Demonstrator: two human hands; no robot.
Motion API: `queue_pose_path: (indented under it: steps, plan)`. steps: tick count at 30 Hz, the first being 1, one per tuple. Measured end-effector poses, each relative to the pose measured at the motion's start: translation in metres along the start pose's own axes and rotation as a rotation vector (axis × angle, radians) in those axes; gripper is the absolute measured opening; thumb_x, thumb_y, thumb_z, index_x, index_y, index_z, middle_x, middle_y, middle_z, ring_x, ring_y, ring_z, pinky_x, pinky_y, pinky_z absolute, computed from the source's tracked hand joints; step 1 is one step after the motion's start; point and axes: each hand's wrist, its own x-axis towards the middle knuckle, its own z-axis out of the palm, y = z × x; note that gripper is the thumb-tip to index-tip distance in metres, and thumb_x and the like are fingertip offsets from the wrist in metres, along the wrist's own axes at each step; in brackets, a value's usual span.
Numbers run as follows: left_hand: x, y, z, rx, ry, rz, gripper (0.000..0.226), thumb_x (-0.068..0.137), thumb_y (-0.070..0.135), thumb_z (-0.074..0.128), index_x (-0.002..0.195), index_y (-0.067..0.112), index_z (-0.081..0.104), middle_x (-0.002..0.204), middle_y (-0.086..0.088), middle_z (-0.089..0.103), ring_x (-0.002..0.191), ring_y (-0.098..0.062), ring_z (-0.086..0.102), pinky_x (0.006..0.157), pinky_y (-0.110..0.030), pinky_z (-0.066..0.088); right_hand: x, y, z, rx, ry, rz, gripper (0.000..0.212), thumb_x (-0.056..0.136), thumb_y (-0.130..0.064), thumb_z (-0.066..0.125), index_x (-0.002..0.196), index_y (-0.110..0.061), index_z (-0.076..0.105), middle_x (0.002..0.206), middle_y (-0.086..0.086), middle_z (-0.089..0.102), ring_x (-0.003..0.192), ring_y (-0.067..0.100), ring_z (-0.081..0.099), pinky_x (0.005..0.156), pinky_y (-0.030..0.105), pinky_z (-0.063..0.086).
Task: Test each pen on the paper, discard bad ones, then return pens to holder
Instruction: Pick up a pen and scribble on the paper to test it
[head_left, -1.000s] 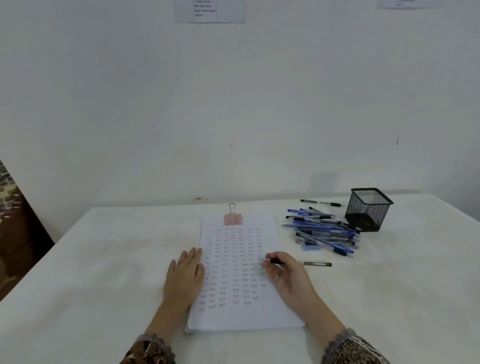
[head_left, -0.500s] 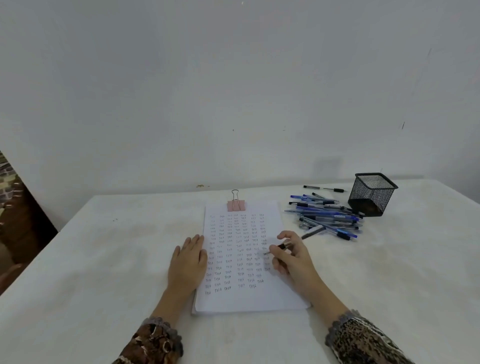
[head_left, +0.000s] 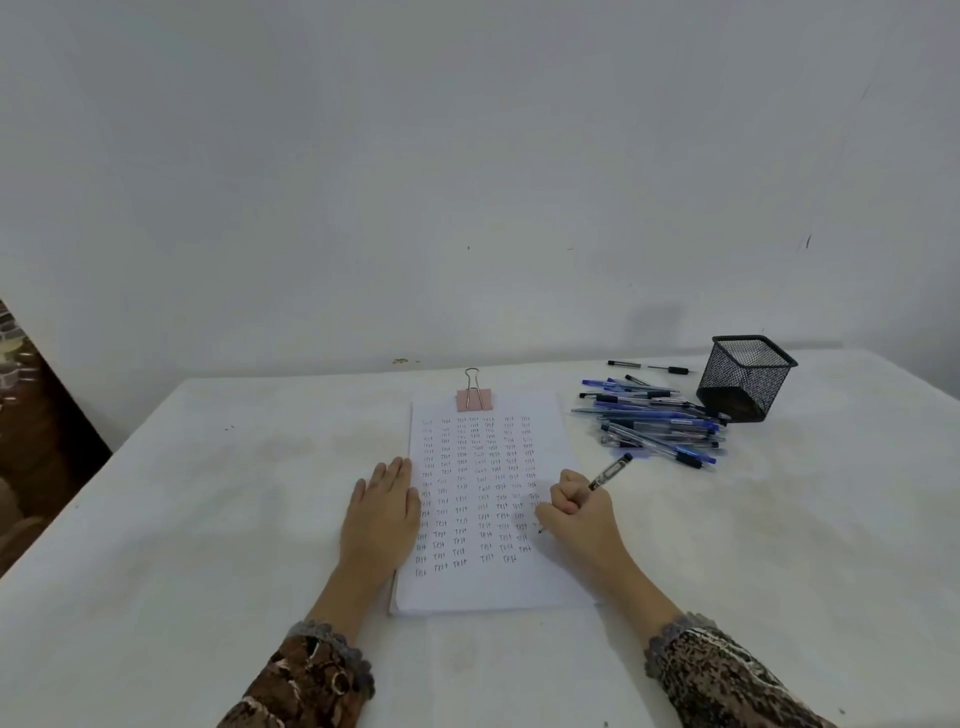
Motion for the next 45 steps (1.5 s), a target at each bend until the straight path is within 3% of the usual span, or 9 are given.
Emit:
queue_pose_path:
  steps: [8, 19, 23, 26, 29, 33, 37, 41, 45]
  plan:
    - [-0.0031, 0.0009, -0.0025, -0.023, 0.031, 0.032, 0.048, 0.1, 0.024, 0.021, 0.147, 0.017, 0.015, 0.154, 0.003, 0.016, 0.143, -0.017, 0.009, 0.117, -0.035, 0.005, 0.0028, 0.0055, 0.0038, -0.046, -0.047, 0.032, 0.05, 0.069, 0.017, 0.049, 0.051, -0.021, 0.021, 0.062, -0.008, 0.024, 0.054, 0.007, 0.021, 0.057, 0.018, 0.021]
    - [-0.0029, -0.001, -0.0015, -0.042, 0.033, 0.039, 0.047, 0.1, 0.023, 0.022, 0.146, 0.018, 0.019, 0.154, 0.004, 0.018, 0.143, -0.017, 0.01, 0.116, -0.035, 0.005, 0.0033, 0.0061, -0.0001, -0.059, -0.009, 0.0, 0.052, 0.069, 0.017, 0.05, 0.049, -0.022, 0.021, 0.056, -0.01, 0.023, 0.053, 0.005, 0.023, 0.059, 0.012, 0.027]
    - [-0.003, -0.0005, -0.0013, -0.055, 0.044, 0.043, 0.047, 0.099, 0.023, 0.023, 0.146, 0.017, 0.02, 0.153, 0.003, 0.02, 0.143, -0.017, 0.012, 0.116, -0.035, 0.006, 0.0043, 0.0059, 0.001, -0.091, -0.013, -0.024, 0.051, 0.07, 0.015, 0.05, 0.05, -0.022, 0.021, 0.049, -0.015, 0.02, 0.059, 0.009, 0.026, 0.072, 0.008, 0.031]
    - [-0.0033, -0.0007, -0.001, -0.064, 0.046, 0.042, 0.047, 0.099, 0.022, 0.024, 0.146, 0.017, 0.021, 0.153, 0.003, 0.02, 0.143, -0.018, 0.012, 0.116, -0.035, 0.005, 0.0058, 0.0076, 0.0009, -0.093, -0.01, -0.019, 0.049, 0.07, 0.015, 0.051, 0.052, -0.02, 0.021, 0.046, -0.015, 0.021, 0.065, 0.011, 0.028, 0.069, 0.002, 0.03]
    - [-0.0028, -0.0012, -0.0006, -0.056, 0.041, 0.04, 0.047, 0.099, 0.023, 0.023, 0.146, 0.018, 0.02, 0.153, 0.003, 0.019, 0.143, -0.017, 0.011, 0.116, -0.035, 0.005, 0.0048, 0.0067, 0.0008, -0.106, -0.032, -0.036, 0.048, 0.07, 0.015, 0.05, 0.053, -0.019, 0.02, 0.05, -0.014, 0.018, 0.061, 0.008, 0.026, 0.07, 0.004, 0.03]
    - [-0.0021, -0.0016, 0.0001, -0.046, 0.05, 0.041, 0.047, 0.099, 0.023, 0.023, 0.146, 0.018, 0.02, 0.153, 0.003, 0.02, 0.143, -0.017, 0.012, 0.116, -0.035, 0.006, 0.0053, 0.0078, 0.0015, -0.1, 0.025, -0.031, 0.051, 0.07, 0.018, 0.05, 0.051, -0.019, 0.021, 0.055, -0.01, 0.022, 0.054, 0.005, 0.024, 0.059, 0.007, 0.028]
    - [-0.0017, -0.0008, 0.001, -0.052, 0.049, 0.04, 0.047, 0.099, 0.024, 0.024, 0.146, 0.018, 0.022, 0.153, 0.002, 0.021, 0.142, -0.017, 0.013, 0.116, -0.036, 0.006, 0.0075, 0.0079, 0.0005, -0.141, -0.017, -0.04, 0.048, 0.071, 0.014, 0.05, 0.052, -0.019, 0.021, 0.047, -0.014, 0.019, 0.061, 0.011, 0.024, 0.077, -0.001, 0.029]
    - [-0.0013, -0.0012, 0.0007, -0.05, 0.051, 0.034, 0.047, 0.099, 0.024, 0.024, 0.146, 0.018, 0.021, 0.153, 0.003, 0.021, 0.142, -0.017, 0.012, 0.116, -0.035, 0.006, 0.0062, 0.0073, 0.0005, -0.099, 0.044, -0.041, 0.049, 0.071, 0.017, 0.049, 0.053, -0.018, 0.021, 0.057, -0.008, 0.022, 0.051, 0.005, 0.022, 0.061, 0.006, 0.029]
    - [-0.0015, -0.0017, 0.001, -0.052, 0.048, 0.034, 0.047, 0.099, 0.024, 0.024, 0.146, 0.018, 0.021, 0.153, 0.003, 0.021, 0.142, -0.016, 0.012, 0.116, -0.035, 0.006, 0.0077, 0.0056, 0.0004, -0.136, 0.003, -0.048, 0.048, 0.072, 0.015, 0.049, 0.053, -0.019, 0.02, 0.054, -0.007, 0.018, 0.063, 0.008, 0.025, 0.079, -0.004, 0.028]
